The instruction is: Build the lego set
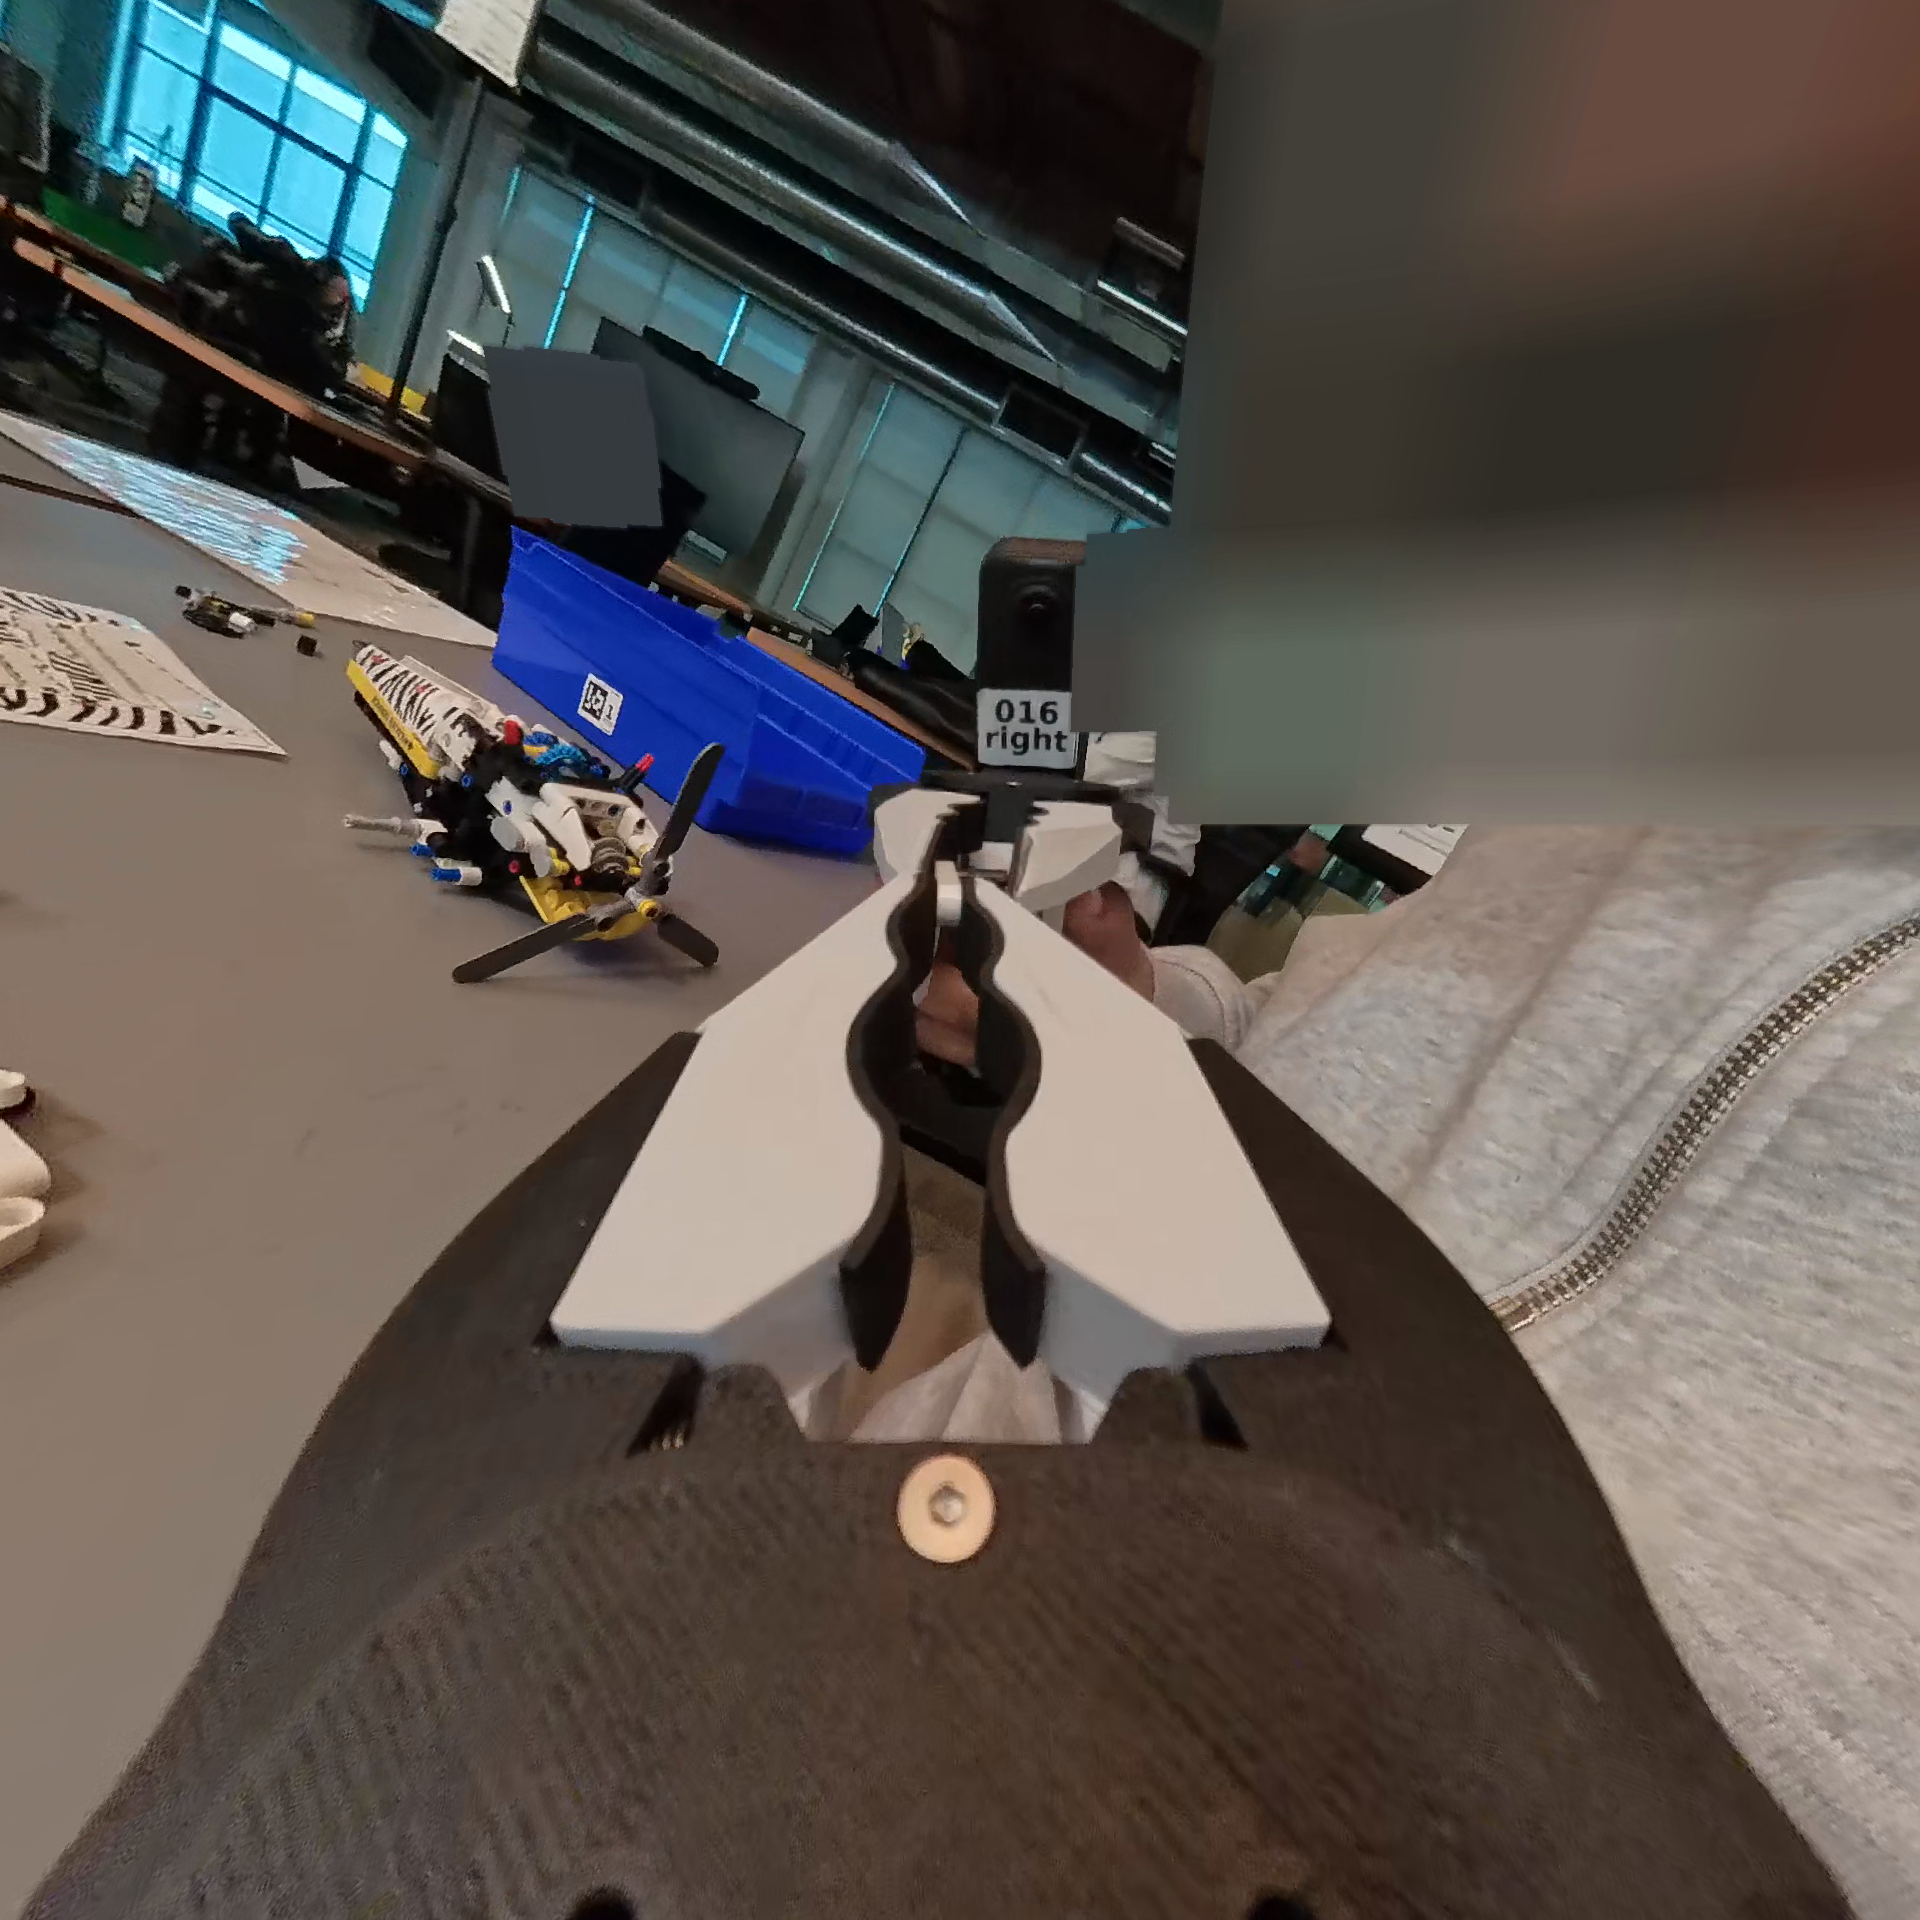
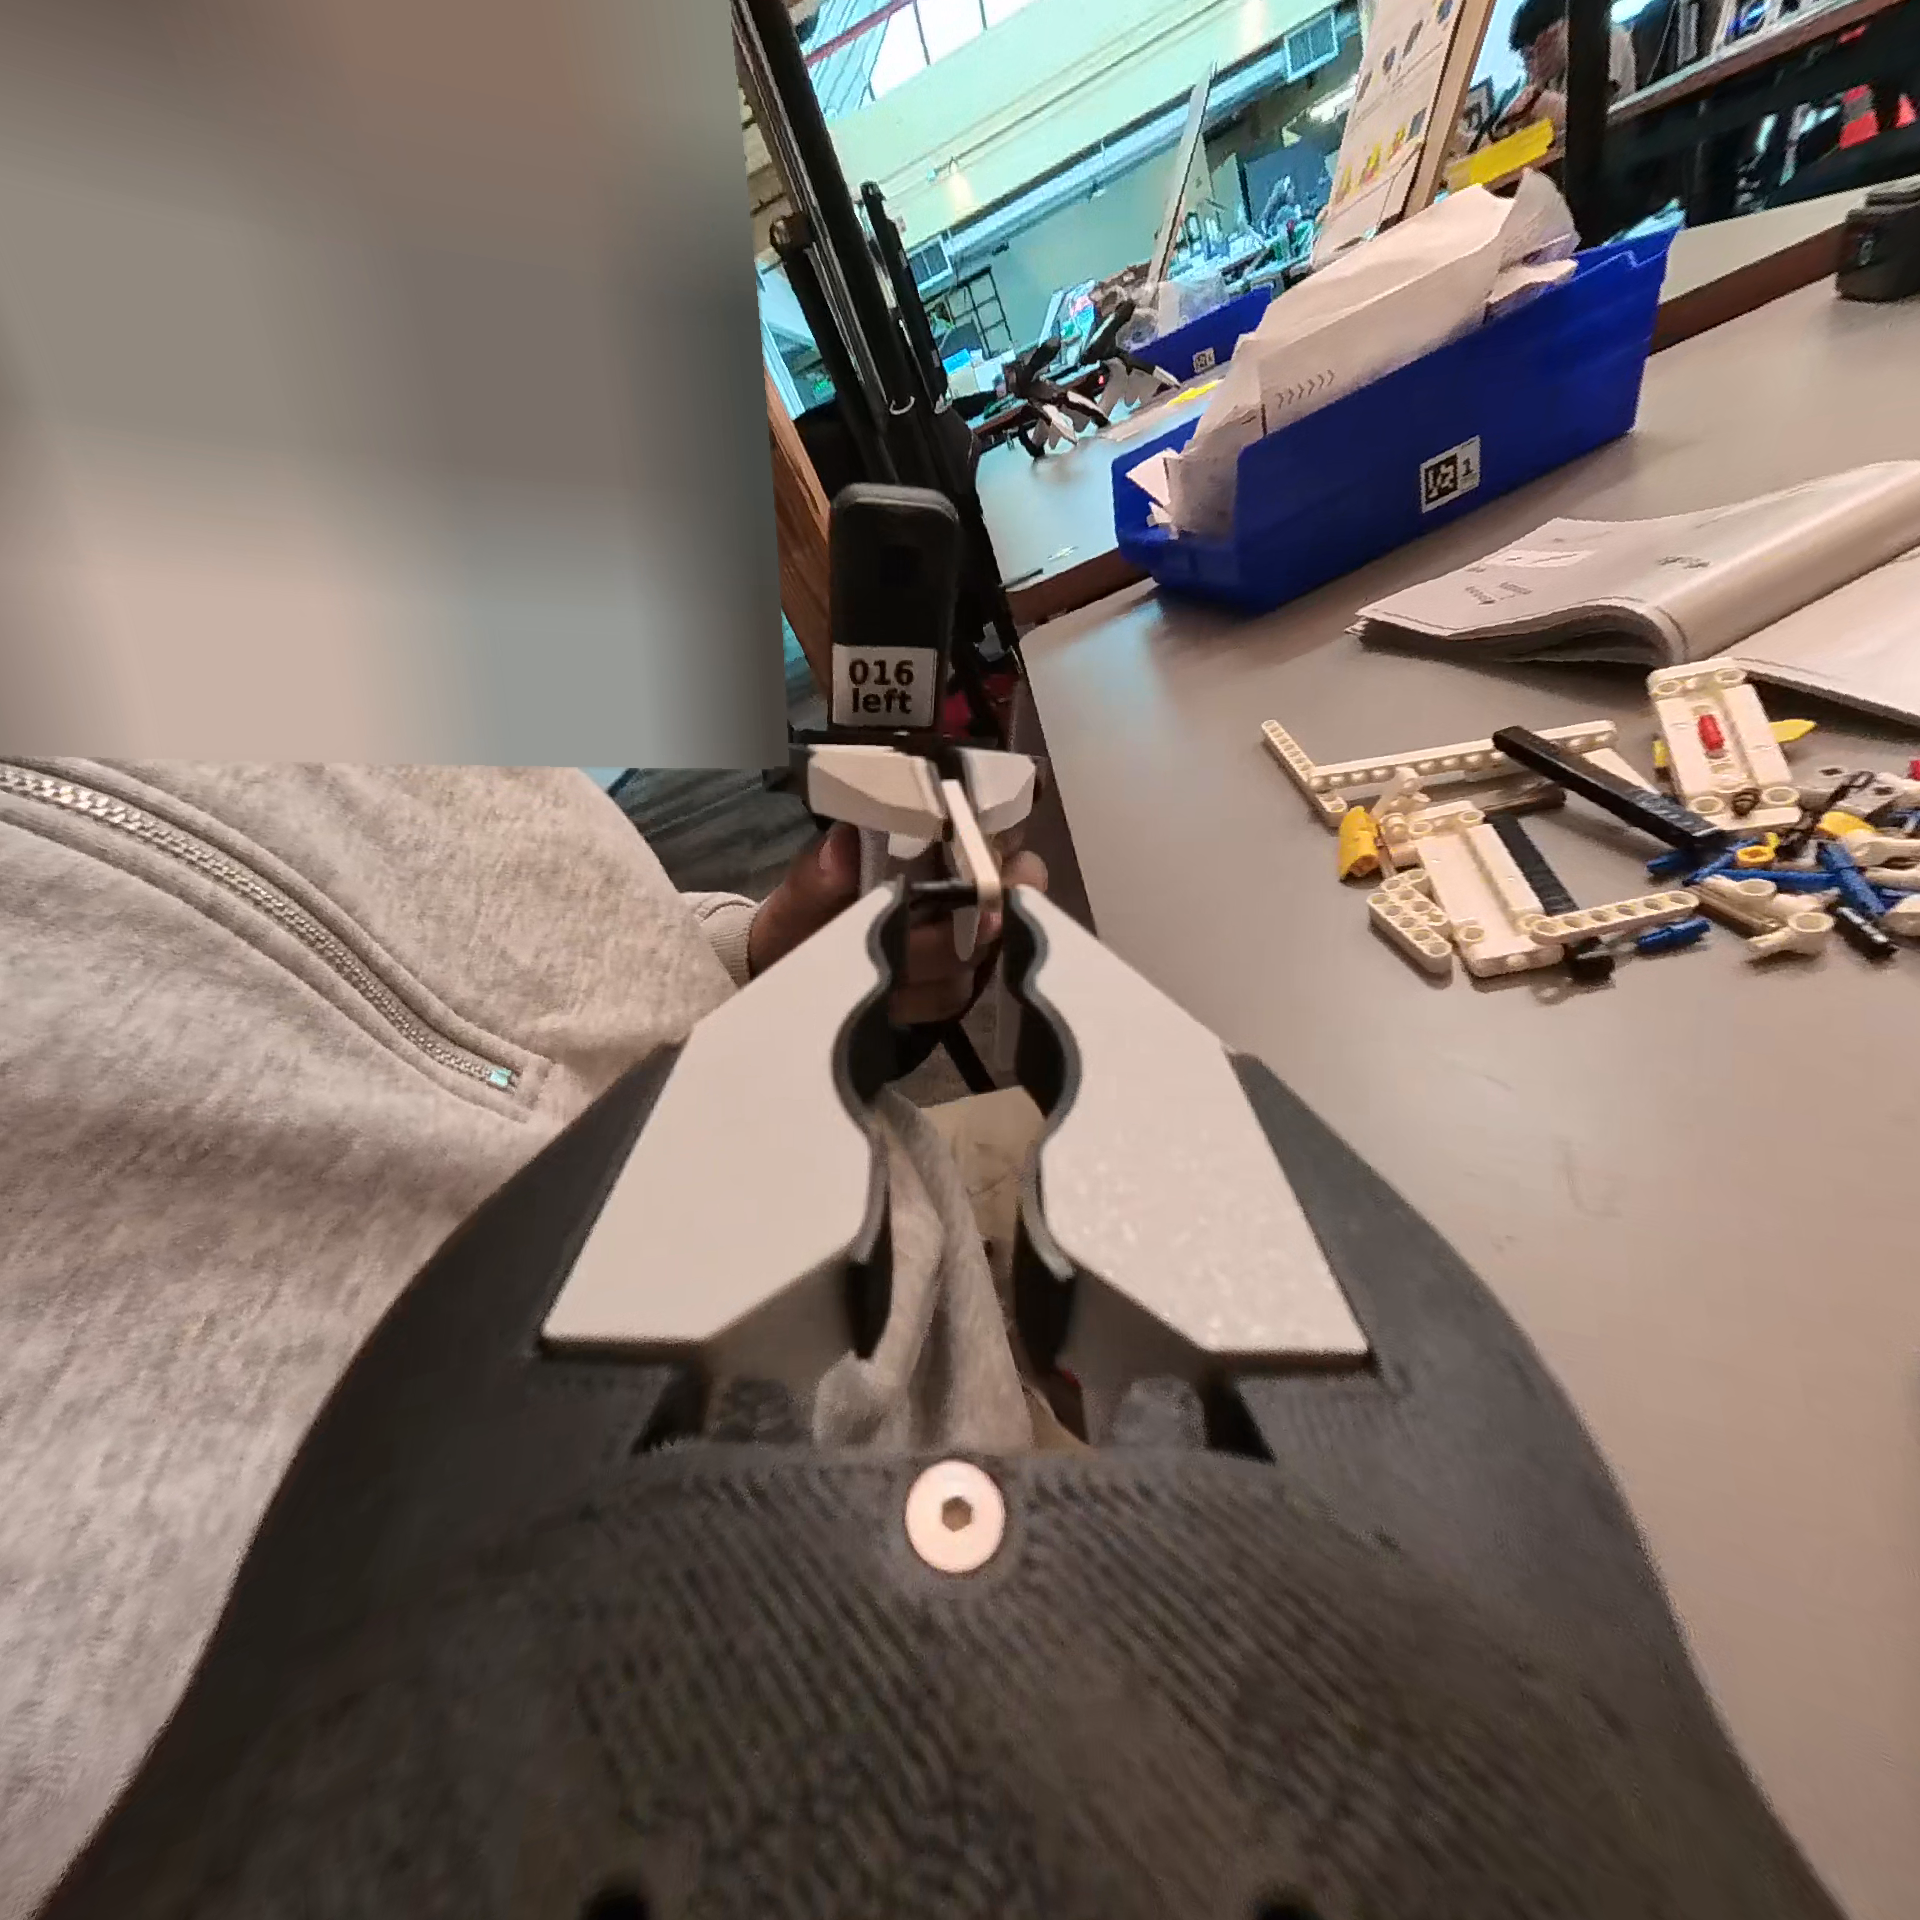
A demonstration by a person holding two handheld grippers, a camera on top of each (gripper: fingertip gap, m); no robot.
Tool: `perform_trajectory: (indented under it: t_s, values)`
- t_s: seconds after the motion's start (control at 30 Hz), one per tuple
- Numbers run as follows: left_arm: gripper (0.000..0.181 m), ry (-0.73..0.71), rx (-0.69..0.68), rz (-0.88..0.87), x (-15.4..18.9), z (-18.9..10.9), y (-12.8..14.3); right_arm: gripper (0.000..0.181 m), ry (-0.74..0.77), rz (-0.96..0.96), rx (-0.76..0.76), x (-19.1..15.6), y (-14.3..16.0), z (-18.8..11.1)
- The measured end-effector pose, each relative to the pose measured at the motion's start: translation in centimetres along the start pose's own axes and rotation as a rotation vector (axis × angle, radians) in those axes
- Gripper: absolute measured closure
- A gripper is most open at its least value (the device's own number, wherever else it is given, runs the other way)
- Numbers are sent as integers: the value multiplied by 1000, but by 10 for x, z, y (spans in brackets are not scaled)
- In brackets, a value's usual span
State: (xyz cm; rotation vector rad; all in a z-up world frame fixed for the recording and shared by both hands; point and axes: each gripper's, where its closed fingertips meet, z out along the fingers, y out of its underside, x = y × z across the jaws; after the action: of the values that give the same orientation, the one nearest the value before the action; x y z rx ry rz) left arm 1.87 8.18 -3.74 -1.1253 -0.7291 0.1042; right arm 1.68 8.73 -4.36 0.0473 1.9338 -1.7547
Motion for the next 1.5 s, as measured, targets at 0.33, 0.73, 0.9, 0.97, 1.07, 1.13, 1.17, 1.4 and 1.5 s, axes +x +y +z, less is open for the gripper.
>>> perform_trajectory:
  t_s: [0.33,0.73,0.9,0.97,1.07,1.13,1.17,1.4,1.5]
  values:
    - [180,15,-46,50,2,8,4,167,-41,18,17,-1,-1,-7]
    - [180,82,-417,176,13,14,38,166,-78,-365,-430,-14,45,-10]
    - [180,82,-462,169,11,11,44,167,-76,-414,-499,-11,53,-8]
    - [180,71,-472,171,10,9,46,167,-69,-405,-509,-10,56,-7]
    - [180,46,-486,180,6,7,50,168,-54,-381,-527,-6,61,-5]
    - [180,46,-490,174,5,5,51,168,-51,-375,-535,-6,63,-4]
    - [180,50,-486,170,5,5,51,168,-51,-376,-534,-6,63,-4]
    - [180,76,-480,168,6,5,51,167,-74,-364,-525,-8,63,-5]
    - [180,96,-481,159,8,4,53,168,-91,-365,-520,-10,64,-5]
